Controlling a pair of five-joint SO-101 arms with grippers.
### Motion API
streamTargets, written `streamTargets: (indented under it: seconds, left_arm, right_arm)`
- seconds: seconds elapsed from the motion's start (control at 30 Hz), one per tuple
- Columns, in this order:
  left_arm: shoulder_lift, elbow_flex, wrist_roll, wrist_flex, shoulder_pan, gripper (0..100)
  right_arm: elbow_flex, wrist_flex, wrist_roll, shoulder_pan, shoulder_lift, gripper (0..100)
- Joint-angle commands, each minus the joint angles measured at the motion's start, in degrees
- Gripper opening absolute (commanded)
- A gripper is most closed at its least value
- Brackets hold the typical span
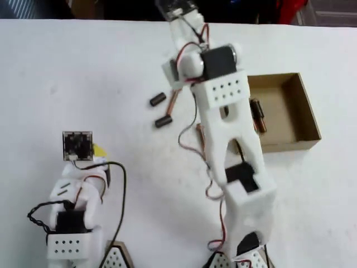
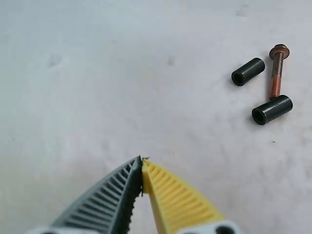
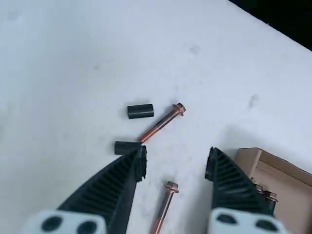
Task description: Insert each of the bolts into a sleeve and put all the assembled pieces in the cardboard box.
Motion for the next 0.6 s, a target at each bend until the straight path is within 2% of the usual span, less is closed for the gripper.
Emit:
streamTargets:
  seconds: [0.0, 0.17, 0.27, 0.43, 0.57]
  left_arm:
    - [-0.75, -0.35, -0.70, -0.35, -0.75, 2]
    - [-0.75, -0.35, -0.70, -0.26, -0.84, 2]
    - [-0.75, -0.44, -0.70, -0.26, -2.77, 2]
    - [-0.75, -0.62, -0.70, -0.26, -7.52, 2]
    - [-0.75, -0.62, -0.70, -0.26, -9.80, 2]
  right_arm:
    - [8.18, 2.59, 0.62, -3.56, -10.95, 18.4]
    - [21.63, 2.42, 10.20, -9.01, -18.33, 18.4]
    - [28.84, -0.48, 18.37, -9.63, -19.12, 18.4]
    - [41.05, -10.15, 33.05, -8.92, -17.54, 18.4]
    - [47.03, -18.59, 39.74, -8.48, -15.08, 18.4]
